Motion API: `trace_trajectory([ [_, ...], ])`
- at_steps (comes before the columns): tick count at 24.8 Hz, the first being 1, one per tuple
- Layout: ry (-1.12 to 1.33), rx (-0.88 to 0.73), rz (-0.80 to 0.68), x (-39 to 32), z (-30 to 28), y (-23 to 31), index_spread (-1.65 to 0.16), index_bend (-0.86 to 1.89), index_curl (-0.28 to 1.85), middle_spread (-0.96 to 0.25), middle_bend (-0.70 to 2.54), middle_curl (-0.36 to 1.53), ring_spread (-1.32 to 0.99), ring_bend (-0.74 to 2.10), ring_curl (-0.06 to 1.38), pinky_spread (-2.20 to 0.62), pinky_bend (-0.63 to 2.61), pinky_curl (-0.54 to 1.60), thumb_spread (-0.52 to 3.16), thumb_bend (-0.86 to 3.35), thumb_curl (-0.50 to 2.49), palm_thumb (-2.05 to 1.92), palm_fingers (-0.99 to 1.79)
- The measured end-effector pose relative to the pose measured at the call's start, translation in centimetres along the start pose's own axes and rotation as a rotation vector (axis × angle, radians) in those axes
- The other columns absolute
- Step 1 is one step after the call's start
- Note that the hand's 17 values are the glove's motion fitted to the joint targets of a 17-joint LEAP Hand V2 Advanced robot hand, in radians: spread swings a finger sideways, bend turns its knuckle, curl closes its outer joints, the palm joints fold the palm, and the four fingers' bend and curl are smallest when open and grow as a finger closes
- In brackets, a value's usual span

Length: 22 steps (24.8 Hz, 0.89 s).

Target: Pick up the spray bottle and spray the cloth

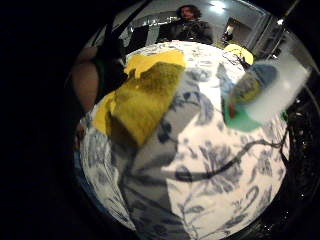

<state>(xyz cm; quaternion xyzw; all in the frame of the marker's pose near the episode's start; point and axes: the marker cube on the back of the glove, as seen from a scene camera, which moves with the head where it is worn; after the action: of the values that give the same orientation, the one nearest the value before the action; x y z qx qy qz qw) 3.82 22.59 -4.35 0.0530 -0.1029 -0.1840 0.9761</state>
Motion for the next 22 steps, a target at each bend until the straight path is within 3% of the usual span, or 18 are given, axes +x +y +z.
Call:
trace_trajectory([
  [11, -0.031, 0.022, 0.06, 3.4, -2.7, 4.5, -0.36, 0.11, 0.22, -0.02, 0.31, 0.36, 0.02, 0.45, 0.32, 0.14, 0.26, 0.31, 1.11, 0.07, 0.3, 0.68, 0.74],
  [22, -0.674, 0.104, 0.254, 10.7, -5.7, 7.4, -0.37, 0.13, 0.24, -0.03, 0.28, 0.37, 0.02, 0.4, 0.32, 0.16, 0.26, 0.33, 1.1, -0.02, 0.31, 0.64, 0.7],
])
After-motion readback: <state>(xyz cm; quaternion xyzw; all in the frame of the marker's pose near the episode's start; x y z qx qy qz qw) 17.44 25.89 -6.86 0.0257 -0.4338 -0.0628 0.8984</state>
